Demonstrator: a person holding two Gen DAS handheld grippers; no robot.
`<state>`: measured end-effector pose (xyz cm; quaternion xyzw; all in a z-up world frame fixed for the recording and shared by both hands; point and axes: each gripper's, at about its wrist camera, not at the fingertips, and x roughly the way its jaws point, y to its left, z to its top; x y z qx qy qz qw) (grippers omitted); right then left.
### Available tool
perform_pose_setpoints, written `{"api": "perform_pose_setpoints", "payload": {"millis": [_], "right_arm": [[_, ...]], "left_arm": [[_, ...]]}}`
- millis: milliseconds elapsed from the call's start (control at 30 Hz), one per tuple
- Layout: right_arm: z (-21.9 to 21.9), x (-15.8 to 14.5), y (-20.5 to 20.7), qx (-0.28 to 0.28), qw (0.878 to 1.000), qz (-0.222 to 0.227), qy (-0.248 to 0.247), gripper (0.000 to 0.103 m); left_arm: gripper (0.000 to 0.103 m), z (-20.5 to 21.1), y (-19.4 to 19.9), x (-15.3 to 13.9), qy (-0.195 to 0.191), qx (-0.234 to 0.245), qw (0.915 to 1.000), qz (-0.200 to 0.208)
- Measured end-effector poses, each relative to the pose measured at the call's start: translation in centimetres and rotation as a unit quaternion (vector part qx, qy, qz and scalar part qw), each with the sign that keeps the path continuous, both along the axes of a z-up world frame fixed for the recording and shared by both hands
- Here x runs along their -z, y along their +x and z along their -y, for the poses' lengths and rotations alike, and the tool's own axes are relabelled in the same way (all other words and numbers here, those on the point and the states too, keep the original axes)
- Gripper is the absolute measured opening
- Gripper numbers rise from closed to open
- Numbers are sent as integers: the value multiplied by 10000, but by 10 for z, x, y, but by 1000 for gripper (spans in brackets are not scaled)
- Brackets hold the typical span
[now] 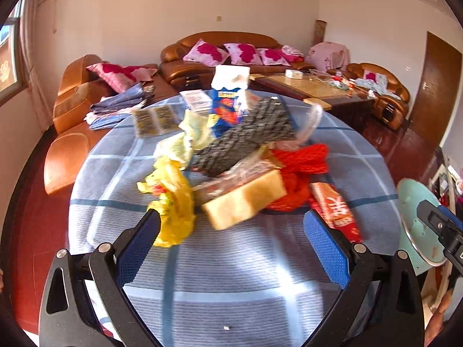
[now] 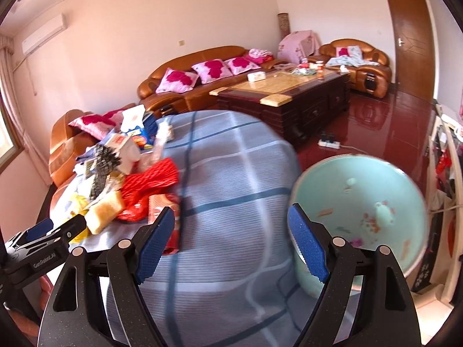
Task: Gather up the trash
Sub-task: 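Grasp the yellow-green plastic bag with the left tool while the right tool grasps the red printed packet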
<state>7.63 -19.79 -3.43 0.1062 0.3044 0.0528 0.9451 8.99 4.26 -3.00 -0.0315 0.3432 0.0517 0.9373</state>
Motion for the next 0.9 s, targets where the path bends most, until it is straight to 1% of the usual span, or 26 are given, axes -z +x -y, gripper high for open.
{"api": "perform_pose_setpoints", "payload": {"millis": [100, 333, 467, 567, 667, 733, 767, 800, 867, 900], "right_arm": [[-21, 4, 7, -160, 9998, -51, -49, 80], [-63, 20, 31, -495, 9981, -331, -181, 80], [-78, 28, 43, -564, 9969, -449, -304, 80], [-86, 37, 53, -548, 9959, -585, -417, 79], [-91, 44, 59, -555, 9946, -720, -496, 76], [-96, 49, 63, -563, 9935, -805, -573, 73], [-98, 50, 65, -568, 9931, -825, -602, 72], [-101, 51, 66, -571, 9926, -842, -666, 71], [-104, 53, 67, -592, 9916, -868, -758, 70], [-106, 54, 68, -604, 9909, -894, -806, 67]], "left_arm": [[97, -21, 3, 6, -84, -230, 9997, -65], [97, -66, 8, 18, -344, -731, 9965, -190], [97, -81, 14, 26, -382, -834, 9954, -261], [97, -86, 22, 34, -509, -837, 9945, -371], [96, -87, 30, 38, -570, -821, 9942, -404], [94, -88, 35, 40, -638, -783, 9940, -419], [89, -89, 37, 42, -680, -761, 9938, -434], [81, -89, 40, 43, -740, -714, 9935, -489], [75, -91, 42, 45, -874, -597, 9929, -536], [74, -92, 43, 46, -892, -576, 9928, -548]]}}
